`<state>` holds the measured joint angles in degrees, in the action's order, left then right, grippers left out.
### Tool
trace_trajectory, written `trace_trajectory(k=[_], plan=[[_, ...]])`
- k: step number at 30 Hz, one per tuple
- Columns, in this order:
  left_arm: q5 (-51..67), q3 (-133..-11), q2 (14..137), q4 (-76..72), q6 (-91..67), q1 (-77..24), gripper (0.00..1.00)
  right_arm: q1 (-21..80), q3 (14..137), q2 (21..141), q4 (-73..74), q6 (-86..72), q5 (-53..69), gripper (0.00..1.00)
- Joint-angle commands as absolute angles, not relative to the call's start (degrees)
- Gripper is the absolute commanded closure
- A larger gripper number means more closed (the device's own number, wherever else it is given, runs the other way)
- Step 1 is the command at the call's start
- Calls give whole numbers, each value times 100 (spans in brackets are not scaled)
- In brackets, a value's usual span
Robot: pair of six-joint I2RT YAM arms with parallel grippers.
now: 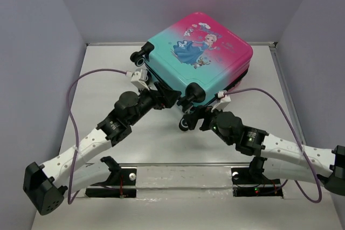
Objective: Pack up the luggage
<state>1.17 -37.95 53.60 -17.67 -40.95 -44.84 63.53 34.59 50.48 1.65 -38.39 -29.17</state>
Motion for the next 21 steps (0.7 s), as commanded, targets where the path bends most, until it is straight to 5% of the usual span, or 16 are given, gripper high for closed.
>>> trace_trajectory(k=[1,14,20,21], plan=[[-668,-4561,5036,-968,-3402,-4000,5,6188,4033,5527,-622,-3604,-3050,0],[-502,-6307,6933,236,-2129,-1259,5,5520,4702,7031,-1098,-4270,-3227,0],[-27,-7241,8252,150,-1451,-835,5,5335,4500,7303,-1731,-4491,-3164,0],[200,-7434,8366,80,-1302,-809,4,5335,4500,7321,-1766,-4465,-3164,7]])
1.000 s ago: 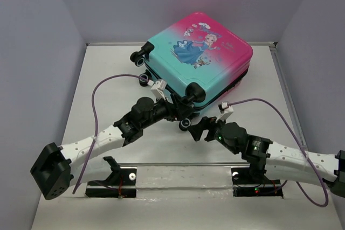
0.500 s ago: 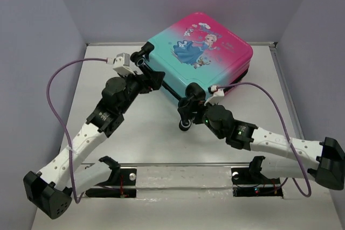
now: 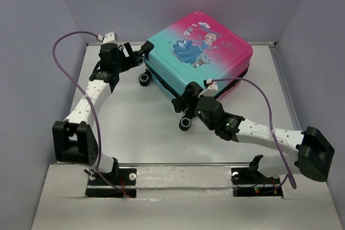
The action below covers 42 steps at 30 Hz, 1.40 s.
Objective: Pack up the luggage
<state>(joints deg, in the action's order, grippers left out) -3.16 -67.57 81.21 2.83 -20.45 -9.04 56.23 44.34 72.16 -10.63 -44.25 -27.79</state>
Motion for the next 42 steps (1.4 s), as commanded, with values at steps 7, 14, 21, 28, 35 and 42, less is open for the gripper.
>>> trace_trajectory(k=[7,14,21,28,35,42], plan=[[562,-7928,9166,35,-545,-765,3,5335,4026,6909,-1837,-4149,-3401,75],[1377,-7806,9132,-228,-439,-765,4,5204,3305,5609,-933,-3605,-3331,93],[2214,-7471,9000,-273,-308,-966,9,4835,3041,4782,-79,-3445,-2971,93],[2153,-7664,9360,-9,-237,-1081,27,4614,3181,4737,-18,-3217,-2532,93],[2382,-7822,9668,-9,-334,-1081,40,4509,3296,4588,237,-2997,-2435,93],[2461,-7892,9861,-9,-466,-1081,21,4333,3445,4404,510,-2883,-2294,87]])
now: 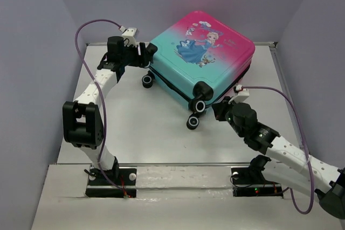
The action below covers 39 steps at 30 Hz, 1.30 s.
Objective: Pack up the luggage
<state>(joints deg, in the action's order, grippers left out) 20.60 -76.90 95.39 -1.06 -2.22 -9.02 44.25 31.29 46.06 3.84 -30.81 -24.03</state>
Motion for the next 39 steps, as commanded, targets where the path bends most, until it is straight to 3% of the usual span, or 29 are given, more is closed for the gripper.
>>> trace_trajectory(k=[1,3,7,11,13,16,17,21,23,31,39], plan=[[2452,-7919,9931,0,-440,-1072,19,4333,3480,4369,579,-2865,-2242,85],[2426,-7954,10002,176,-448,-1064,13,4333,3533,4316,659,-2839,-2198,81],[2636,-8033,10151,193,-518,-976,12,4333,3551,4237,764,-2839,-2066,76],[2812,-8086,10169,141,-606,-923,18,4333,3533,4166,800,-2821,-2083,71],[2856,-8060,10152,44,-641,-905,31,4333,3559,4183,809,-2812,-2092,68],[2865,-8007,10116,-132,-720,-905,36,4333,3577,4297,809,-2795,-2057,68],[2865,-8033,10116,-132,-738,-905,34,4333,3577,4324,809,-2795,-2039,68],[2411,-7972,9967,-97,-659,-905,8,4333,3603,4421,809,-2786,-1881,62],[1972,-7858,9765,-114,-571,-905,1,4333,3638,4473,800,-2795,-1820,60],[1556,-7831,9352,-149,-404,-896,1,4333,3656,4597,738,-2804,-1529,53],[2197,-8306,9826,237,-308,-896,4,4333,3551,4535,729,-2830,-1617,53]])
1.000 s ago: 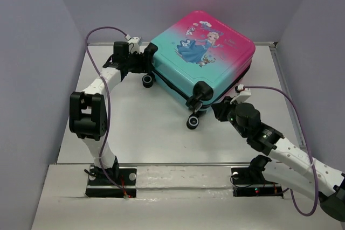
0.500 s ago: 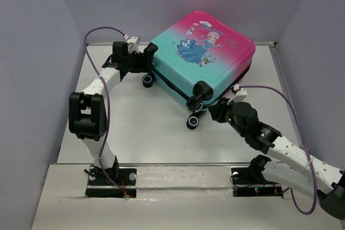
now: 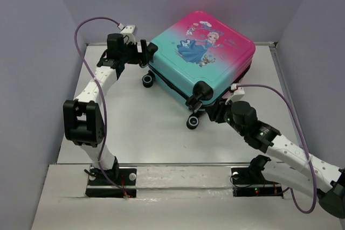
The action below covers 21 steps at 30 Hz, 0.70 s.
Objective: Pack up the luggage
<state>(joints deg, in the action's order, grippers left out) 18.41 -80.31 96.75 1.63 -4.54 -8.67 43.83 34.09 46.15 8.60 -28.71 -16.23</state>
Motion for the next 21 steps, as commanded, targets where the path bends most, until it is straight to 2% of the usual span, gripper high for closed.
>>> trace_trajectory(k=[1,6,9,12,13,14,15,17,21], plan=[[2223,-8253,9844,237,-299,-896,5,4333,3559,4544,729,-2821,-1635,53],[2294,-8209,9949,255,-194,-896,10,4333,3603,4640,729,-2812,-1696,52],[2417,-8314,10046,290,-202,-896,17,4280,3638,4649,730,-2786,-1758,52],[2434,-8376,10081,273,-220,-896,41,4158,3691,4711,721,-2742,-1784,52],[2443,-8385,10081,264,-228,-896,56,4157,3726,4728,721,-2733,-1784,52],[2443,-8385,10064,255,-237,-896,65,3983,3744,4781,695,-2716,-1741,52],[2417,-8359,10046,220,-272,-896,79,3894,3762,4825,686,-2672,-1679,52],[2356,-8315,9958,150,-316,-896,93,3692,3832,4922,677,-2628,-1442,52],[1908,-8148,9730,70,-562,-896,94,3078,3885,5027,598,-2540,-1003,52]])
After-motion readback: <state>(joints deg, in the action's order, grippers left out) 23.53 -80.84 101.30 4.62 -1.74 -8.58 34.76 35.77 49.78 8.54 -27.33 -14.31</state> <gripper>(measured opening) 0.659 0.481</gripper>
